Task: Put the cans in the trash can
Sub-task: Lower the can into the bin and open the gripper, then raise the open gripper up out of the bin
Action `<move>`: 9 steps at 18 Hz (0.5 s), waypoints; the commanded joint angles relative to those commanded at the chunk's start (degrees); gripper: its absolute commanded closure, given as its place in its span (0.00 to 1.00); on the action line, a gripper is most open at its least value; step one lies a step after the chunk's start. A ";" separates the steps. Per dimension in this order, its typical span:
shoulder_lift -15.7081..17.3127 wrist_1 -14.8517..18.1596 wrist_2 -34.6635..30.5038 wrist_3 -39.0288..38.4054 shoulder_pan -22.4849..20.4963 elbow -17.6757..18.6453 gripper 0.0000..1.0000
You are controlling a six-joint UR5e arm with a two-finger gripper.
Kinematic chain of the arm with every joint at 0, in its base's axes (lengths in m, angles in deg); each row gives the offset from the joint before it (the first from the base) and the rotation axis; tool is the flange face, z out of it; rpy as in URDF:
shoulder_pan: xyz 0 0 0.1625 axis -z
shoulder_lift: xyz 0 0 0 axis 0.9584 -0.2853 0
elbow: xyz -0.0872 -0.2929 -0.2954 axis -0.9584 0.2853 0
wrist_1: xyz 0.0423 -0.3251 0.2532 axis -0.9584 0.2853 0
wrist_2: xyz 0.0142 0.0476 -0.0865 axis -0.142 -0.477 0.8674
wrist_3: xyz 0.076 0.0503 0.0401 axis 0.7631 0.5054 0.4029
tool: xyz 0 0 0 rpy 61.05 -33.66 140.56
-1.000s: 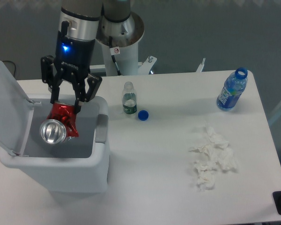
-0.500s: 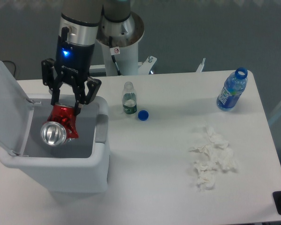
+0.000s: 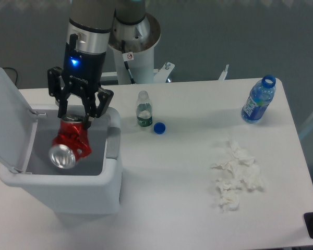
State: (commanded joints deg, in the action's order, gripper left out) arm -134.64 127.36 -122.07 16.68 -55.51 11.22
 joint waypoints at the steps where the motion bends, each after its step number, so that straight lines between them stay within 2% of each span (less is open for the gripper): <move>1: 0.09 -0.09 0.00 0.09 0.00 -0.35 0.02; 9: 0.53 -0.35 0.00 2.45 -5.35 -2.29 0.00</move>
State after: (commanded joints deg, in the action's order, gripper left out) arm -134.11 127.01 -122.07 19.13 -60.87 8.93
